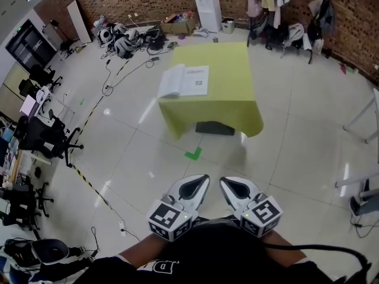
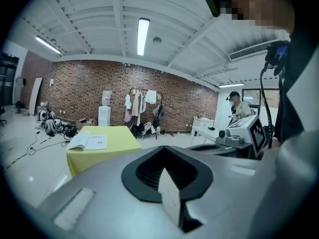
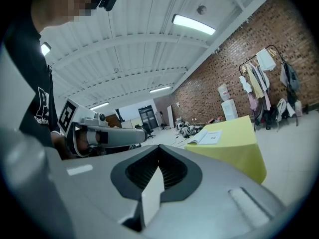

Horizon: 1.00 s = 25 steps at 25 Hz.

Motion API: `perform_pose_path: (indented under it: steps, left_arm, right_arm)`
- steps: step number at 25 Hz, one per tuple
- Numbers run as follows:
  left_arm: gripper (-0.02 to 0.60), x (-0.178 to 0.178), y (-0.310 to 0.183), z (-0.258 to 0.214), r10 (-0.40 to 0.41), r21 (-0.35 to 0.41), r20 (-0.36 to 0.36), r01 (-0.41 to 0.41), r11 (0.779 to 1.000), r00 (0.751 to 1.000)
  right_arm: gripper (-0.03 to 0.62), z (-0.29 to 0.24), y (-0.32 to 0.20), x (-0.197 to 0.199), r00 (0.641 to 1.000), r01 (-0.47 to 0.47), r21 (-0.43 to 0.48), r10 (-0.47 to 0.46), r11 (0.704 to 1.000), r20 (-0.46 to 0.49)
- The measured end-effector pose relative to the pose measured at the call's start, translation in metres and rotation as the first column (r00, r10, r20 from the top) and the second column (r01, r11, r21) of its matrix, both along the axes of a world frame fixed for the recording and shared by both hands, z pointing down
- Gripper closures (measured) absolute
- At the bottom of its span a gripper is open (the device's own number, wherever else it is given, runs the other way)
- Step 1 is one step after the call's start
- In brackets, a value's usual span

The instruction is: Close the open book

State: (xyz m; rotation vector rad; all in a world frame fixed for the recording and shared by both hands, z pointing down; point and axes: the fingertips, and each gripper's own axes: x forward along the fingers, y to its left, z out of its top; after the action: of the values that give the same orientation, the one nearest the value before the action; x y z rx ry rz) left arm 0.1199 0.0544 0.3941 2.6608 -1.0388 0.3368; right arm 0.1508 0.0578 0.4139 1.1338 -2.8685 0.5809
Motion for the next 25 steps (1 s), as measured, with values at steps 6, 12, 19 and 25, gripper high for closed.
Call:
perform_pose_path:
  steps: [6,12,19,25]
  left_arm:
    - [0.574,-0.001,-0.021,0.004,0.041,-0.014,-0.015,-0.041,0.999,0.999]
    - [0.574,-0.03,-0.049,0.006,0.048,-0.025,-0.043,-0.049,0.999,0.998]
    - [0.574,-0.091,-0.095,-0.002,0.042,-0.022,-0.084,-0.044,0.999,0.996]
    - [0.574,-0.151,-0.126,-0.006,0.035,-0.015,-0.126,-0.037,0.999,0.991]
  right_arm:
    - [0.586,0.009,-0.017,-0.007,1.0,-0.01,0.0,0.01,1.0,0.007]
    - [0.586,0.01,-0.044,-0.033,0.999,-0.033,-0.034,0.032,0.999,-0.031]
    - [0.586,-0.001,-0.088,-0.099,0.997,-0.021,-0.008,0.021,1.0,-0.075]
    - [0.586,0.001,-0.113,-0.159,0.994,0.006,-0.002,-0.006,1.0,-0.107]
